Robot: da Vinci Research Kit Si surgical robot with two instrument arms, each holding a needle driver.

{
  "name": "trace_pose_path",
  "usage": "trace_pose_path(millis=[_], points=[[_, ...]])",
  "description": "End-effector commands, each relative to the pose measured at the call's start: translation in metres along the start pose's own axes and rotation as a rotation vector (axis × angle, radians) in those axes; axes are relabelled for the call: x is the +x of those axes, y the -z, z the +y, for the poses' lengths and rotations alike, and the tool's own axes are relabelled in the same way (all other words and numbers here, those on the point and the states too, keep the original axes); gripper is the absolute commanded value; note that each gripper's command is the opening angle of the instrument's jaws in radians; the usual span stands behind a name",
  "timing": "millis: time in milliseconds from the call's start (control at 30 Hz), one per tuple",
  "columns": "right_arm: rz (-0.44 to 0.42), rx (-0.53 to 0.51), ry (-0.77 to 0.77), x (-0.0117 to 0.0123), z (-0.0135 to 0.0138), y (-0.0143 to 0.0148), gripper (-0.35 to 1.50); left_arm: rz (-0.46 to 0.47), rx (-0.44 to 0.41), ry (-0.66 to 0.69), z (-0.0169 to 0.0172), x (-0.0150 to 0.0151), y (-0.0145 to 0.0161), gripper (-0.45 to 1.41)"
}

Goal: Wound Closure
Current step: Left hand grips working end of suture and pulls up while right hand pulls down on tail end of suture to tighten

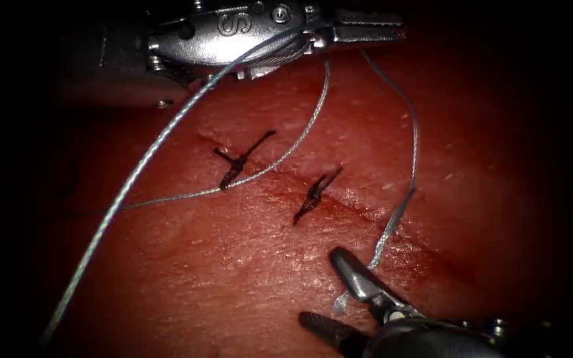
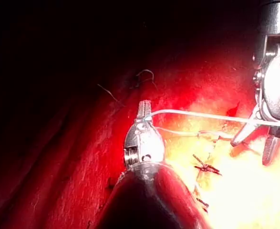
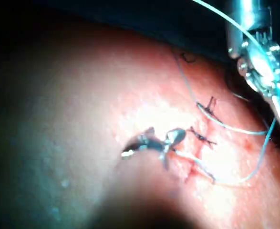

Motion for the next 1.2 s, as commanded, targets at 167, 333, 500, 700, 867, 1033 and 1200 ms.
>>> trace_pose_path(millis=[167,333,500,700,867,1033,1200], points=[[-0.066,-0.053,-0.012,-0.0006,-0.0005,0.0004,-0.15,0.002,-0.003,-0.002,-0.0004,-0.0003,-0.0012,-0.45],[-0.080,-0.016,-0.043,-0.0008,-0.0012,0.0007,-0.35,0.003,-0.003,-0.006,-0.0008,-0.0008,-0.0015,-0.45],[-0.070,-0.005,-0.058,-0.0007,-0.0015,0.0011,-0.35,-0.004,-0.001,-0.023,-0.0009,-0.0018,-0.0021,-0.45],[-0.033,0.027,-0.058,0.0009,-0.0024,0.0025,-0.35,-0.016,0.021,-0.025,-0.0029,-0.0024,-0.0049,-0.45],[-0.035,0.027,-0.062,0.0008,-0.0018,0.0023,-0.35,-0.001,0.054,-0.056,-0.0047,-0.0030,-0.0092,-0.45],[-0.039,0.022,-0.063,0.0007,-0.0016,0.0023,-0.35,0.027,0.121,-0.126,-0.0074,-0.0043,-0.0142,-0.45],[-0.037,0.014,-0.062,0.0010,-0.0021,0.0022,-0.35,0.038,0.149,-0.151,-0.0098,-0.0062,-0.0165,-0.45]])
